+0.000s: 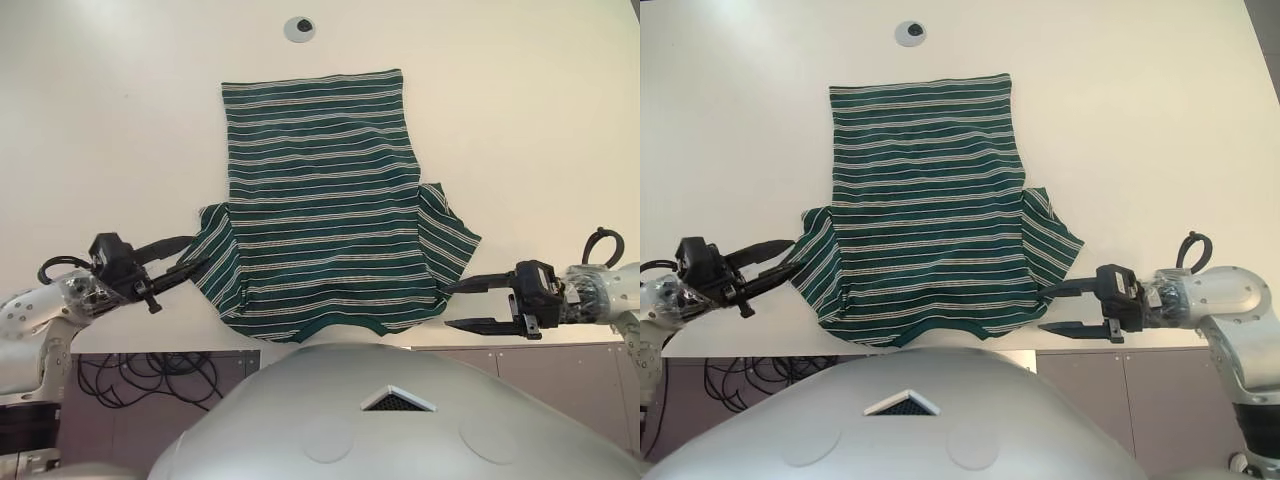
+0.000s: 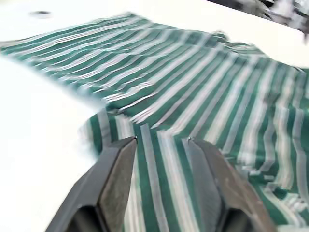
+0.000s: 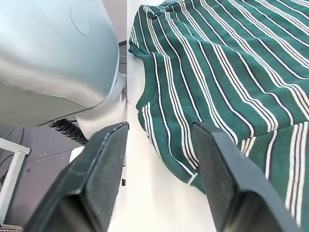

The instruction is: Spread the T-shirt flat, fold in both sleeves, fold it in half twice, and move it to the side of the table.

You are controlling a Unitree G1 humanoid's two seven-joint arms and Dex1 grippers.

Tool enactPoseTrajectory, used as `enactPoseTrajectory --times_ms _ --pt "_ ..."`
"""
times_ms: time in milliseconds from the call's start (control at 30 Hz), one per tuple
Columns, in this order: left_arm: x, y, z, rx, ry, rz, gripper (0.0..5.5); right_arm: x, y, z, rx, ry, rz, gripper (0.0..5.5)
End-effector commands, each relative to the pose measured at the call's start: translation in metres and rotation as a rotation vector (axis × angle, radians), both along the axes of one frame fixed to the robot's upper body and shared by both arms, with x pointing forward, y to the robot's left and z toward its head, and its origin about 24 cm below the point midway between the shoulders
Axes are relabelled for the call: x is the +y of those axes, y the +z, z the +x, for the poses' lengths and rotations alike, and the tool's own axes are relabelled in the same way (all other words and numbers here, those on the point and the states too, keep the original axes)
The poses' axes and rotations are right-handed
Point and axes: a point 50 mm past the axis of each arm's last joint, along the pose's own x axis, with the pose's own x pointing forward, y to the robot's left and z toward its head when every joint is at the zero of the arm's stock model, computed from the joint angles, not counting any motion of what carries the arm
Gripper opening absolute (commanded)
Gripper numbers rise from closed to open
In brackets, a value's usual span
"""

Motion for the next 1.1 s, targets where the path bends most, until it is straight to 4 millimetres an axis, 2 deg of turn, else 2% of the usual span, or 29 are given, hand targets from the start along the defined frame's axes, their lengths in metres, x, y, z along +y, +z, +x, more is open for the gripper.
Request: enactPoseTrajectory --times_ms 33,200,500,733,1100 --pt "0.011 -0.014 -0.010 0.080 0.076 0.023 1.92 -0.003 -0.003 -0.001 -0.020 -0.017 -0.009 2.38" --pt "0.020 -0.017 -0.006 0.137 0.161 0.050 1.92 -0.004 -0.005 -0.002 -0.028 -0.018 -0.013 2.38" --pt "0.011 -0.010 -0.003 0.190 0.148 0.061 1.92 -0.006 -0.008 -0.003 -0.035 -0.020 -0.018 2.38" --pt "0.003 -0.008 -0.009 0.227 0.089 0.043 1.84 -0.009 -0.011 -0.002 -0.047 -0.025 -0.023 2.40" --pt "0.008 -0.010 -0.006 0.206 0.096 0.049 1.84 -0.005 -0.008 0.000 -0.057 -0.025 -0.014 2.40"
